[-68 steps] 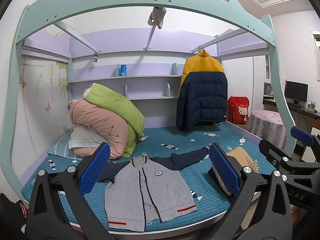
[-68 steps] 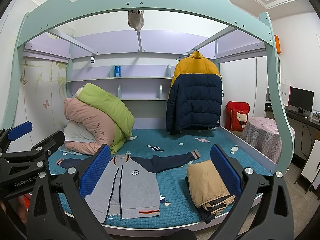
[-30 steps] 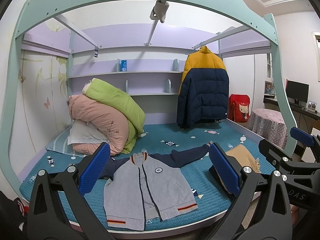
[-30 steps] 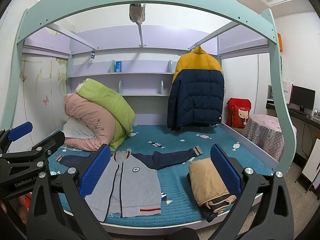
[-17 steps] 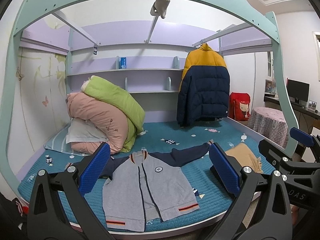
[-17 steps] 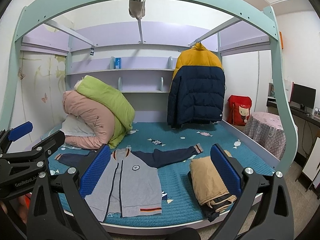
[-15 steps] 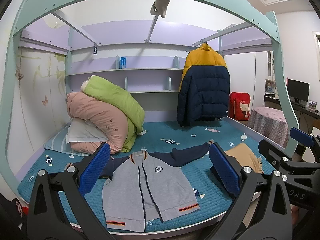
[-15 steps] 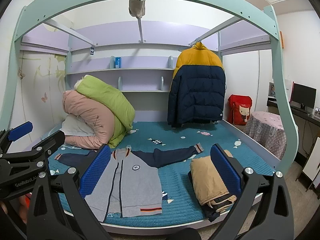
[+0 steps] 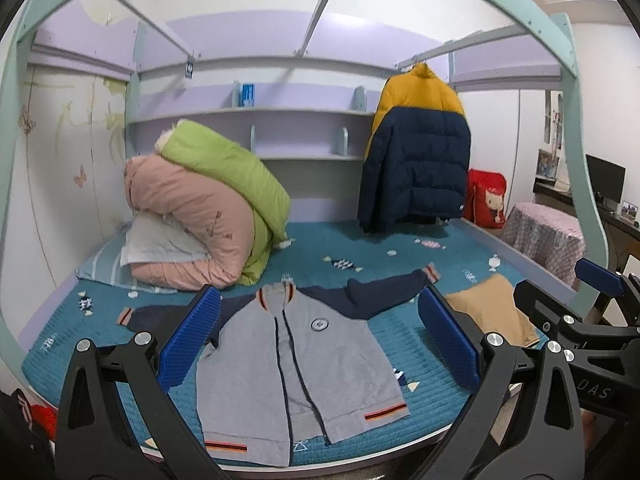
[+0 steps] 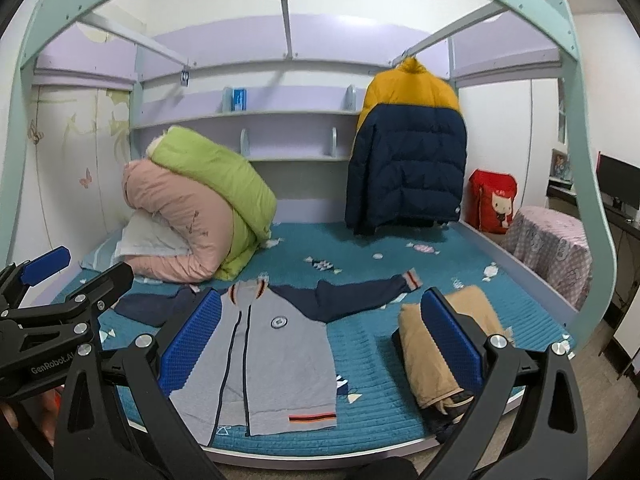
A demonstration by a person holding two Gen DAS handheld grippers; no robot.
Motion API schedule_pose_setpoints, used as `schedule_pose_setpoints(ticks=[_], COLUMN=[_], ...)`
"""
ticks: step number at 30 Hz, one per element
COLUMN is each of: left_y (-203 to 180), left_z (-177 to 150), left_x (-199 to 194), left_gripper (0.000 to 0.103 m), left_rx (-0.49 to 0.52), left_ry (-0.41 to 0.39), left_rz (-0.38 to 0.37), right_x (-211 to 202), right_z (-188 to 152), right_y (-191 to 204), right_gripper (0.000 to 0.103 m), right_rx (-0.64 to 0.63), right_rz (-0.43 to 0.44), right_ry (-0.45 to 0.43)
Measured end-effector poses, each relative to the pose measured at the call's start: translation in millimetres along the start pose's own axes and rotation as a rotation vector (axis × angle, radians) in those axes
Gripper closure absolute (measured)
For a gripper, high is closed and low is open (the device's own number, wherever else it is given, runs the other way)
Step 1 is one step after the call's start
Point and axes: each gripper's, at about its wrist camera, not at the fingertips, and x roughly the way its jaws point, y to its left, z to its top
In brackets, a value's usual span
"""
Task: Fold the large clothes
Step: 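Lower the left tool onto the navy sleeve cuff and close on it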
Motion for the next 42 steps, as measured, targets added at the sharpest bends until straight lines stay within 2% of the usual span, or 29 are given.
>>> schedule_pose_setpoints(ticks=[4,9,11,13,18,22,25,27,29,32,34,37,39,40,42], left_y=[15,43,62,86,165,251,319,377,435,490,528,567,582,590,593], left_z=[-12,-40,-55,-69,-108,-139,-162,-181,-201,-211,-216,-226,-232,-237,-236], left_x=[40,97,131,161,227,278,313,338,361,384,400,418,431,439,444], left_gripper=[0.005,0.004,0.004,0.004,0.004,0.004,0.005,0.005,0.005,0.005,0.005,0.005,0.005,0.005,0.005], left_rx=[-0.003,0.027,0.019,-0.026,-0.200,-0.283,-0.314,-0.412,-0.505,-0.534,-0.594,-0.722,-0.776,-0.802,-0.809], left_ry=[0.044,0.098,0.176,0.255,0.380,0.459,0.497,0.501,0.533,0.537,0.524,0.532,0.533,0.550,0.530], left_rz=[0.025,0.073,0.067,0.059,0.057,0.178,0.307,0.312,0.366,0.435,0.429,0.468,0.429,0.427,0.440], right_x=[35,103,134,159,249,318,353,375,394,420,436,460,472,477,483], right_z=[-7,-27,-37,-46,-79,-110,-124,-132,-139,-148,-151,-157,-158,-159,-159], right_y=[9,32,43,55,100,138,159,171,180,192,200,209,214,216,219], right_gripper=[0.007,0.007,0.007,0.007,0.007,0.007,0.007,0.007,0.007,0.007,0.007,0.007,0.007,0.007,0.007], right_rx=[-0.005,-0.027,-0.019,-0.018,-0.025,-0.053,-0.079,-0.082,-0.087,-0.101,-0.116,-0.139,-0.143,-0.145,-0.141], right_rz=[0.011,0.042,0.076,0.107,0.203,0.239,0.246,0.267,0.274,0.285,0.284,0.279,0.282,0.282,0.285], right_ry=[0.056,0.171,0.233,0.285,0.451,0.552,0.587,0.596,0.610,0.615,0.615,0.616,0.612,0.612,0.610])
